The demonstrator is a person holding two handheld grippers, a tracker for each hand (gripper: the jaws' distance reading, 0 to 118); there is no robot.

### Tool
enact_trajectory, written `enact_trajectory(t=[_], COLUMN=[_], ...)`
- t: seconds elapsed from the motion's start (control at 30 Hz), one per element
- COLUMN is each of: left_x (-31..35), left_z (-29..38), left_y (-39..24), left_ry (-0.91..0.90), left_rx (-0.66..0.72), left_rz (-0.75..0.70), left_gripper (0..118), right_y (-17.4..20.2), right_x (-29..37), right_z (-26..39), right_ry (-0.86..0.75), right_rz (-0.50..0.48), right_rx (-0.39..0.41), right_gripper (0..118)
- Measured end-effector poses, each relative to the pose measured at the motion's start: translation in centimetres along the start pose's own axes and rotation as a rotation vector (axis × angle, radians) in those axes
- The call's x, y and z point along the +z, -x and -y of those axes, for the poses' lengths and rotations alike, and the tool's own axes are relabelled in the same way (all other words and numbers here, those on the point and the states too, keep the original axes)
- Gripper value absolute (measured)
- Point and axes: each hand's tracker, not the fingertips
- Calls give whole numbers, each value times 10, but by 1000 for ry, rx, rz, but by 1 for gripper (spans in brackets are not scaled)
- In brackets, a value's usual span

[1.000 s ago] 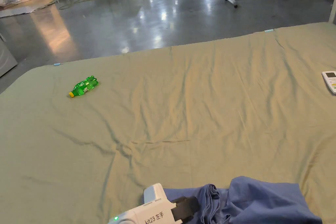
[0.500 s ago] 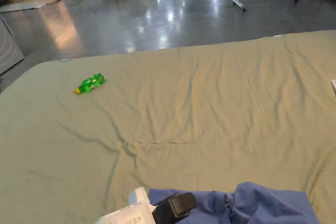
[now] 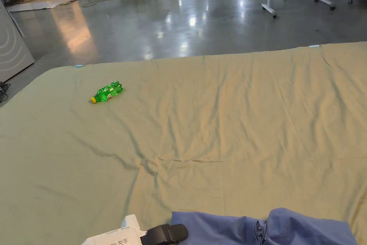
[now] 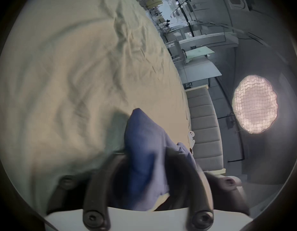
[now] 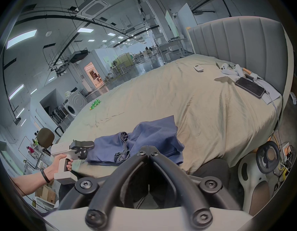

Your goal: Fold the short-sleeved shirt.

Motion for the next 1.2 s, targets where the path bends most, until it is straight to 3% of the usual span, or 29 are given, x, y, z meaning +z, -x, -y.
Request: enact_trajectory(t=[0.07, 0.17, 0.27, 0.4, 0.63, 0.77, 0.8, 0.93, 1.03, 1.2], left_x=[-6, 6, 24, 61, 166, 193, 193, 131, 71, -26], left_z=[4, -9, -6, -16, -48, -58, -69, -39, -15, 15], left_y=[-4, 7, -2, 9, 5, -15, 3, -42, -71, -99], left_ry=[11, -17, -47, -148, -249, -243, -236, -147, -86, 43], left_rx=[-49, 50, 1, 48, -69, -183, -198, -363, -364, -503], left_rz=[-32, 28, 20, 36, -163, -281, -275, -233, -147, -187], left_gripper=[17, 12, 11, 11, 11, 11, 11, 11, 11, 11], right_y=[1, 2, 1, -1, 6, 7, 8, 17, 21, 18], right_x=[1, 6, 5, -2, -18, -25, -26, -22, -10, 10], right_z=[0, 0, -1, -1, -1, 1, 1, -1, -5, -8], right_ry=[-1, -2, 4, 11, 28, 39, 40, 30, 9, -52], right_rz=[8, 19, 22, 10, -56, -88, -92, -99, -85, -34], right_rx=[7, 19, 22, 16, 30, 43, 46, 42, 32, 15], right_gripper=[0, 0, 0, 0, 0, 0, 0, 0, 0, 0])
